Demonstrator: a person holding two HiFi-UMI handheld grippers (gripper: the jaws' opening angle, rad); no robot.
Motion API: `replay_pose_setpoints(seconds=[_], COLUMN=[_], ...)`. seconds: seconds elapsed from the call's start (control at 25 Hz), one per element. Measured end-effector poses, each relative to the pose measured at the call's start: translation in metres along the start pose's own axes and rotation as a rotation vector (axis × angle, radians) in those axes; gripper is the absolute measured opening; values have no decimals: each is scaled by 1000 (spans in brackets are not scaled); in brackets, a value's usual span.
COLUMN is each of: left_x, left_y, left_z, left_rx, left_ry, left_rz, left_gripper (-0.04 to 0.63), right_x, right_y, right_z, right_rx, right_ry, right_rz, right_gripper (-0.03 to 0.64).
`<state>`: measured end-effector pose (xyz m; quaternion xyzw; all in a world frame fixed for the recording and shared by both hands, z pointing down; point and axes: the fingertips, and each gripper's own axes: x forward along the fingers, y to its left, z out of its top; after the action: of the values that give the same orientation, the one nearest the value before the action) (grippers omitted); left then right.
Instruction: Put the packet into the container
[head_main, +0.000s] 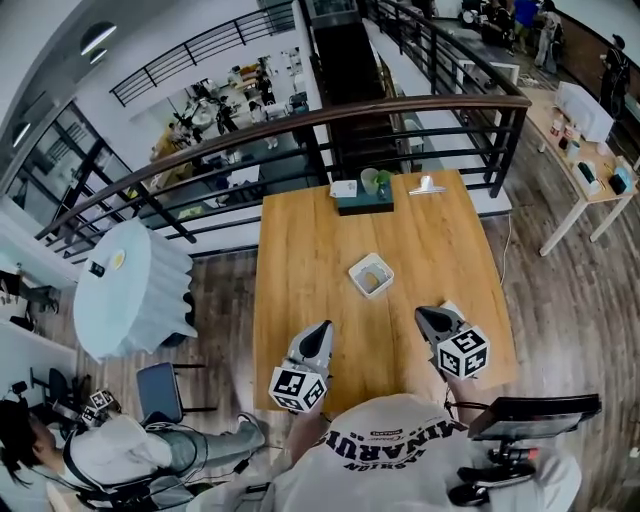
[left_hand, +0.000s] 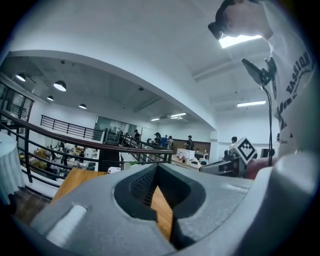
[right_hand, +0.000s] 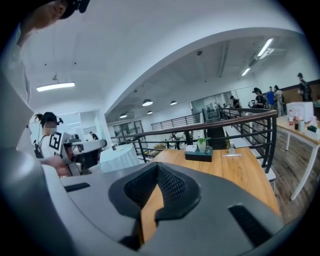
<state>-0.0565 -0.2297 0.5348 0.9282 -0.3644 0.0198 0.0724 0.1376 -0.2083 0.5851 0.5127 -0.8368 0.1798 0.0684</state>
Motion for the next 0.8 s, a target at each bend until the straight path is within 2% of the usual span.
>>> replay_pose_setpoints(seconds=[0.12, 0.28, 0.4, 0.44, 0.52, 0.56, 0.72, 0.8], left_x=[0, 0, -1, 0, 1, 2, 9, 14], left_y=[2, 4, 5, 5, 6, 6, 8, 5], left_z=[2, 0, -3, -4, -4, -4, 0, 3], left_rx=[-3, -12, -14, -14, -9, -6, 2, 2], left_ry=[-1, 9, 24, 26, 29, 29, 27, 24], left_rz=[13, 25, 28, 27, 26, 25, 22, 16], left_gripper=[3, 5, 5, 5, 5, 3, 5, 5], right_x=[5, 6, 10, 13, 24, 30, 50, 55], right_y=[-21, -74, -110, -121, -136, -141, -157, -166], right_z=[-9, -21, -49, -63, -91, -103, -129, -141], right_rx=[-58, -6, -9, -12, -8, -14, -89, -129], right_ry=[70, 86, 154, 194, 276, 307, 375, 430], right_rz=[-24, -136, -217, -232, -237, -236, -280, -297], right_gripper=[8, 9, 25, 80, 241, 291, 410, 448])
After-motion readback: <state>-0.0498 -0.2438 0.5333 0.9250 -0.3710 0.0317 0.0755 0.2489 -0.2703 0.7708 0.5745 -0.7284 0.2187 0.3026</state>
